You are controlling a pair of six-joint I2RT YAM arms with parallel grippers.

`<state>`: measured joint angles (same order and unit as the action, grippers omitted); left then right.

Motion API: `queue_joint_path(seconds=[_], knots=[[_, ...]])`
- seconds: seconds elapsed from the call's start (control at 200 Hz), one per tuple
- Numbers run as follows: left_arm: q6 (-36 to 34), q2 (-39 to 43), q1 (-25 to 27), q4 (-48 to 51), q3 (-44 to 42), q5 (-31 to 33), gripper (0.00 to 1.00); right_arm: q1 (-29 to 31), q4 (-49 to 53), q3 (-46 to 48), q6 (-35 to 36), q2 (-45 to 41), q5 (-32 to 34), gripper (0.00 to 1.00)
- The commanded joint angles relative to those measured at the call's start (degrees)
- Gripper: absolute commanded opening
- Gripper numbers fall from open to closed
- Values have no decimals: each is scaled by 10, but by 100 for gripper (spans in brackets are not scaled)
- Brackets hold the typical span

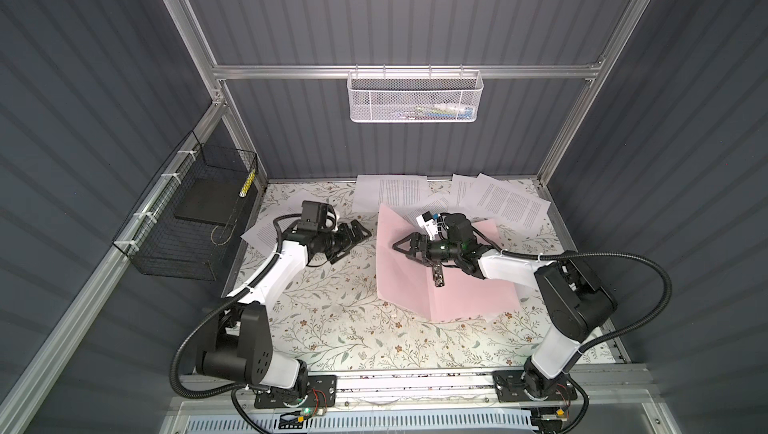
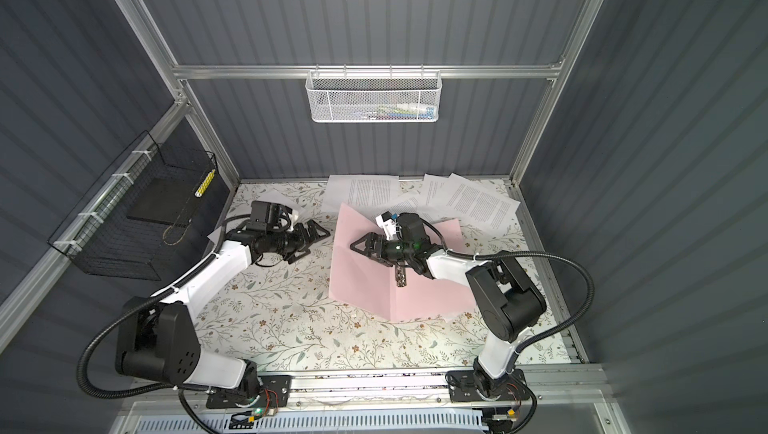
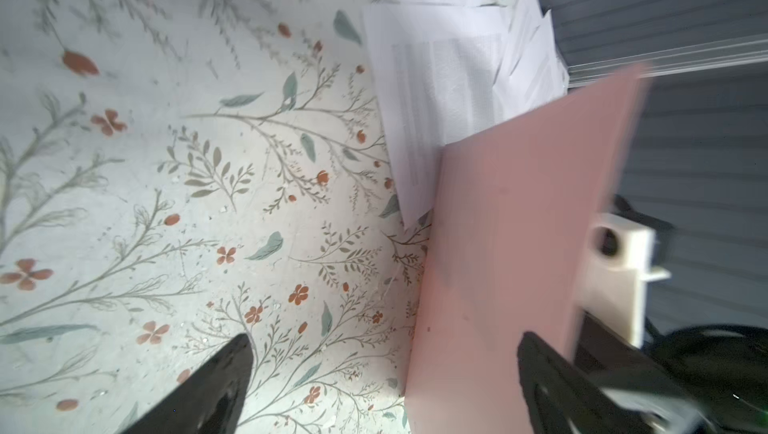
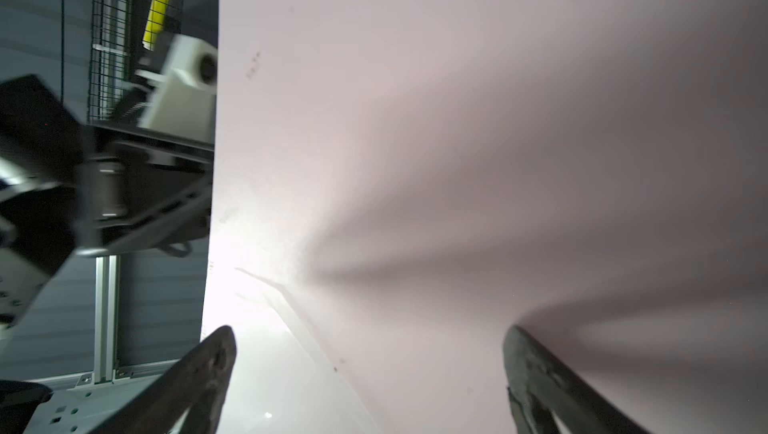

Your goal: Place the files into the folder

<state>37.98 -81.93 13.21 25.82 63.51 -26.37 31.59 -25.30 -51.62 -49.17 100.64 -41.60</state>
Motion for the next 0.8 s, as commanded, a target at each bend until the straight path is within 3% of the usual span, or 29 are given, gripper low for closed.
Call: queue_joint_path(seconds=[0.0,0.185,0.325,0.795], knots=[[-60,29,13,75,67,9,100,-2,-58,22,-9,17,-12,97],[-130,-33,117,138,168,12,100,-18,-230,74,-77,73,-63,86],[-94,-83,144,90,130,9,100,-31,-330,110,-126,102,-68,74],[-75,-194,145,13,8,70,100,-79,-133,149,-20,6,-56,64]])
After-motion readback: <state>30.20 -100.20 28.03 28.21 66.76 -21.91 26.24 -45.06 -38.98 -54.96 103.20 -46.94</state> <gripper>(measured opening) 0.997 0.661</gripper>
